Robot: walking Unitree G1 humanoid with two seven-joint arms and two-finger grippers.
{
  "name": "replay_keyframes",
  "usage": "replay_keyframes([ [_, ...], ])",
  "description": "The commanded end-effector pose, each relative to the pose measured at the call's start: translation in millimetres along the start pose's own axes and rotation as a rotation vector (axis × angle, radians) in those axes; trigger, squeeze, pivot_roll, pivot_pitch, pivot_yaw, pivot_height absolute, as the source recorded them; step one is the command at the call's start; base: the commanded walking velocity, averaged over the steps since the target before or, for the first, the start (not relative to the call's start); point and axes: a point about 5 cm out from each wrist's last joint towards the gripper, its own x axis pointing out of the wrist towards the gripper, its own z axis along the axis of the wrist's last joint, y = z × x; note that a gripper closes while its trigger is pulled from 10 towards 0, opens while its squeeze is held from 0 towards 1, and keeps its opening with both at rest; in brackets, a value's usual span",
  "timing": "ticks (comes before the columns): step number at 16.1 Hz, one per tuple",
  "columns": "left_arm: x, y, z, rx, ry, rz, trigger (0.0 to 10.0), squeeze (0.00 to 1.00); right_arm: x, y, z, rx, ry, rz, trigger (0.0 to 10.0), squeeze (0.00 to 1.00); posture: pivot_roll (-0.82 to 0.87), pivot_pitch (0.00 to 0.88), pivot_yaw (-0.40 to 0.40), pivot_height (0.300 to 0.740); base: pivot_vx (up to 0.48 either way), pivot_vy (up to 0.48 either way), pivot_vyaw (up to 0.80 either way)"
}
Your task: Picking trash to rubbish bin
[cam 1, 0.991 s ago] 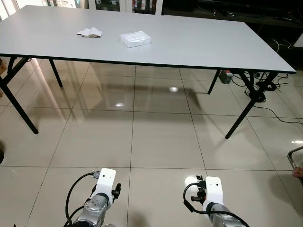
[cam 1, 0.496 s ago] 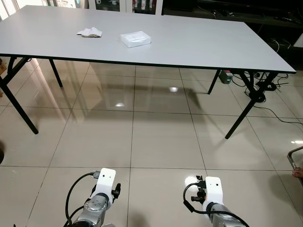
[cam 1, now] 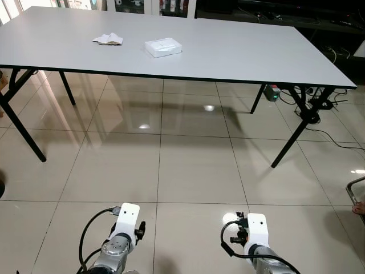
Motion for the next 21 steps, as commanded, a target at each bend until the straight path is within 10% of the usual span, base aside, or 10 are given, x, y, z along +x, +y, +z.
replay_keyframes([
  [1, 0.0, -4.7, -1.0, 0.0, 0.006, -0.006, 10.0, 0.0, -0.7, -2.8, -1.9, -0.012, 0.005, -0.008, 10.0, 0.0, -0.02, 0.013, -0.078, 0.74, 0.0, 0.0, 0.0],
  [21, 0.0, -5.5, -1.3, 0.003, 0.01, -0.01, 10.0, 0.0, -0.6, -2.1, -1.8, -0.016, 0.005, -0.005, 10.0, 0.0, -0.02, 0.015, -0.077, 0.74, 0.0, 0.0, 0.0],
])
